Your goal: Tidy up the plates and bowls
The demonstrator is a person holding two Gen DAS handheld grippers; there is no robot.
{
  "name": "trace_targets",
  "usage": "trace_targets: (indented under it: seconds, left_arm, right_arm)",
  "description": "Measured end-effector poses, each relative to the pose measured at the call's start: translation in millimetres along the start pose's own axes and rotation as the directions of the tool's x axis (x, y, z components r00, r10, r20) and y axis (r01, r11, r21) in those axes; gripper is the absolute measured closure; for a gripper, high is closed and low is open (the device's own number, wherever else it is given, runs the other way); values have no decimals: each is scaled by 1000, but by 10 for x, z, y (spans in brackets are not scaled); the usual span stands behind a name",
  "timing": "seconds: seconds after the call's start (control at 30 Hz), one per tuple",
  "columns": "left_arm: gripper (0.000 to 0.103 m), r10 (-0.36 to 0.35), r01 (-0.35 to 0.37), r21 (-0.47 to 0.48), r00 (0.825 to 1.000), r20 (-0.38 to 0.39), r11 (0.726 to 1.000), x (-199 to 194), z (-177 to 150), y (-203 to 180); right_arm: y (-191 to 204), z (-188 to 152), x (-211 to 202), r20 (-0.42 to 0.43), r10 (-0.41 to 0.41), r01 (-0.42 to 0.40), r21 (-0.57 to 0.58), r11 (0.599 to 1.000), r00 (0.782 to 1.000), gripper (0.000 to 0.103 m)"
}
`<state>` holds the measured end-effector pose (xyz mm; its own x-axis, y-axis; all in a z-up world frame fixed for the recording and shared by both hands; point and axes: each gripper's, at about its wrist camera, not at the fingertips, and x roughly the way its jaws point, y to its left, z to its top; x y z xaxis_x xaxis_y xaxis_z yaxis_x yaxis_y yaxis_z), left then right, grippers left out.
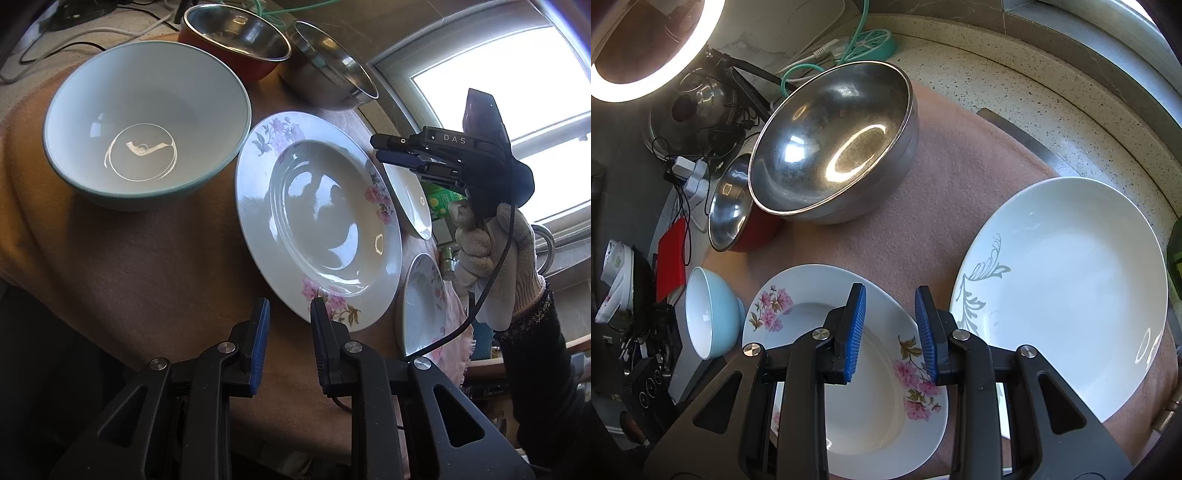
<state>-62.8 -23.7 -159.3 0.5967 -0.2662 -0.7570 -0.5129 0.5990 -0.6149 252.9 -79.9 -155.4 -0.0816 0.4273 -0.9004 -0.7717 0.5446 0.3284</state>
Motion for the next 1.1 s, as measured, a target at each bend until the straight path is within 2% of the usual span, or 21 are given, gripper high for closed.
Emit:
trace_targets:
  seconds: [0.47, 0.53, 0.6, 1.1]
  left_arm:
    - [85, -20, 20, -11, 999, -26, 1000, 85, 10, 36]
    - [89, -20, 20, -13, 999, -28, 1000, 93, 19, 47]
    - [91, -21, 20, -12, 999, -29, 1000, 96, 25, 54]
    - [91, -11, 11, 6, 999, -38, 1000, 41, -33, 36]
  right_arm:
    - [14, 27, 187, -67, 7, -9, -28, 1000, 998, 74]
    - [28, 34, 204, -74, 3, -6, -34, 999, 997, 74]
    - [41, 36, 212, -77, -3, 0, -36, 999, 997, 74]
    - [163, -49, 243, -94, -26, 21, -54, 998, 995, 74]
